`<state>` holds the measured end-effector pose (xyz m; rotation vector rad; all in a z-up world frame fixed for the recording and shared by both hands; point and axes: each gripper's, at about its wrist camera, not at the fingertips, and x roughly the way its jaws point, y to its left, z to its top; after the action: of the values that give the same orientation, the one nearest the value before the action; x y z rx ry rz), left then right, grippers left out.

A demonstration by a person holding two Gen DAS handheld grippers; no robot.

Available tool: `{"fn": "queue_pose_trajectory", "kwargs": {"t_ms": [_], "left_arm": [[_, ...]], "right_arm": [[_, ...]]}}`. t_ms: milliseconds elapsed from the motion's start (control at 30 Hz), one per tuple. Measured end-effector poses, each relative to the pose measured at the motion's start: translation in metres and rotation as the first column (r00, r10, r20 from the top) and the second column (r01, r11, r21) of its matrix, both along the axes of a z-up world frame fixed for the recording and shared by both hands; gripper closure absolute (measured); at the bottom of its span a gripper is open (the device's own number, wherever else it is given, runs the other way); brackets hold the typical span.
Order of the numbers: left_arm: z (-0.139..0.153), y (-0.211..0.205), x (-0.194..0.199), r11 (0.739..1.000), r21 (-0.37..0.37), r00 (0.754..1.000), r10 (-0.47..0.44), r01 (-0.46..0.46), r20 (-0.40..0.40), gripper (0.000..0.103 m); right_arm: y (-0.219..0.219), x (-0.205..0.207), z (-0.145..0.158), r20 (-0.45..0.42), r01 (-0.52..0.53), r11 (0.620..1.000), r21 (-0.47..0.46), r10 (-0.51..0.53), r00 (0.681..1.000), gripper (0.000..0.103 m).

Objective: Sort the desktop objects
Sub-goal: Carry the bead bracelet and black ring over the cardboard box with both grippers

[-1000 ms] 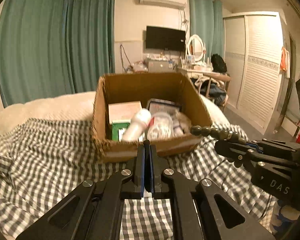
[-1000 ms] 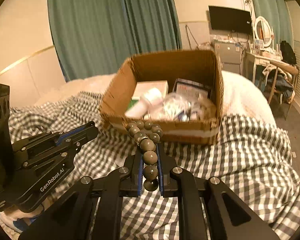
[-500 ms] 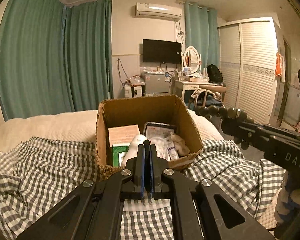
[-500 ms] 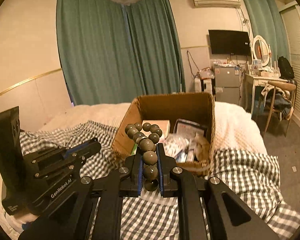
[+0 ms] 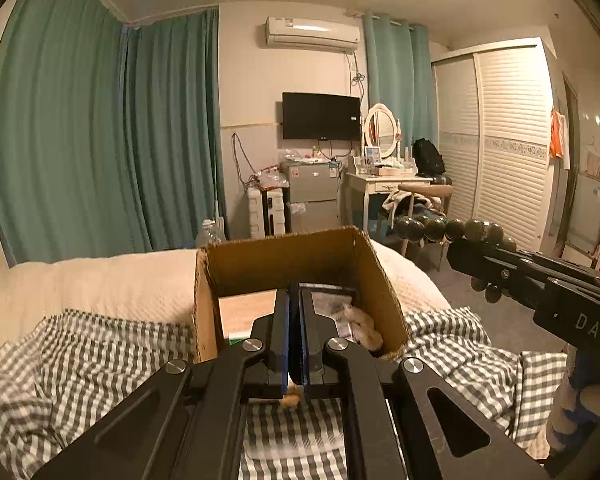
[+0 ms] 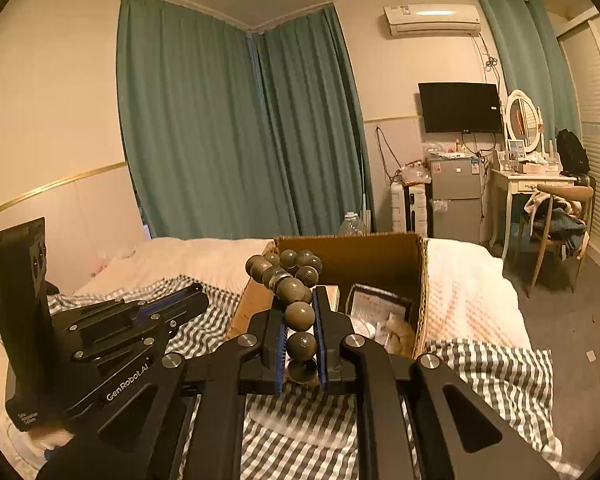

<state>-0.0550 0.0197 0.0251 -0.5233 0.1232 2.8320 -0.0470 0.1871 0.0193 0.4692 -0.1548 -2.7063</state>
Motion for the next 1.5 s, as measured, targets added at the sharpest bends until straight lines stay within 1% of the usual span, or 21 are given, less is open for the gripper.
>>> {"fn": "queue_pose_trajectory", "kwargs": {"t_ms": [133,233,367,567,733,1000,1100,1167,1233,1300,1400,1500], "left_arm": [[0.012,0.0,-0.011,1.0,-0.015,1.0,-0.001,0.001,-0.029,0.099],[0.018,0.0,-0.023,1.0,-0.015,0.999,-0.006,0.006,-0.034,0.099],[0.019,0.003,-0.036,1.0,-0.014,0.999,-0.007,0.007,-0.036,0.099],[0.012,0.004,-0.061,1.0,-0.018,1.0,-0.002,0.001,-0.026,0.099],[-0.006,0.003,-0.086,1.0,-0.021,1.0,0.015,-0.015,0.002,0.099],[-0.038,0.002,-0.126,0.999,-0.023,0.998,0.035,-0.034,0.059,0.099],[-0.052,0.002,-0.139,0.999,-0.024,0.996,0.033,-0.031,0.081,0.099],[-0.065,0.005,-0.147,0.999,-0.044,0.995,0.032,-0.027,0.098,0.099],[-0.078,0.004,-0.157,0.999,-0.046,0.992,0.03,-0.025,0.125,0.099],[-0.086,0.005,-0.163,0.999,-0.044,0.989,0.024,-0.018,0.143,0.099],[-0.098,0.012,-0.169,0.996,-0.085,0.987,0.013,0.0,0.157,0.099],[-0.107,0.012,-0.174,0.997,-0.081,0.983,0.012,0.003,0.184,0.099]], "right_arm": [[0.002,-0.006,0.008,-0.019,0.002,1.0,-0.004,-0.002,1.0,0.092],[0.002,-0.012,0.015,-0.033,0.001,1.0,-0.005,-0.001,0.999,0.092],[0.0,-0.023,0.02,-0.047,0.006,1.0,0.003,-0.006,0.999,0.092],[0.0,-0.041,0.021,-0.059,0.011,1.0,0.014,-0.01,0.998,0.092],[0.0,-0.062,0.014,-0.045,0.012,1.0,0.018,-0.012,0.999,0.092],[0.001,-0.095,-0.009,-0.01,0.013,1.0,0.025,-0.013,1.0,0.092],[0.0,-0.11,-0.024,0.018,0.017,0.999,0.03,-0.018,1.0,0.092],[0.0,-0.12,-0.032,0.037,0.018,0.999,0.033,-0.019,0.999,0.092],[0.0,-0.13,-0.04,0.06,0.016,0.999,0.034,-0.018,0.998,0.092],[-0.001,-0.14,-0.049,0.081,0.013,0.999,0.039,-0.016,0.997,0.092],[-0.003,-0.155,-0.066,0.117,0.009,0.999,0.038,-0.013,0.993,0.092],[-0.003,-0.165,-0.08,0.147,0.009,0.999,0.043,-0.015,0.989,0.092]]}}
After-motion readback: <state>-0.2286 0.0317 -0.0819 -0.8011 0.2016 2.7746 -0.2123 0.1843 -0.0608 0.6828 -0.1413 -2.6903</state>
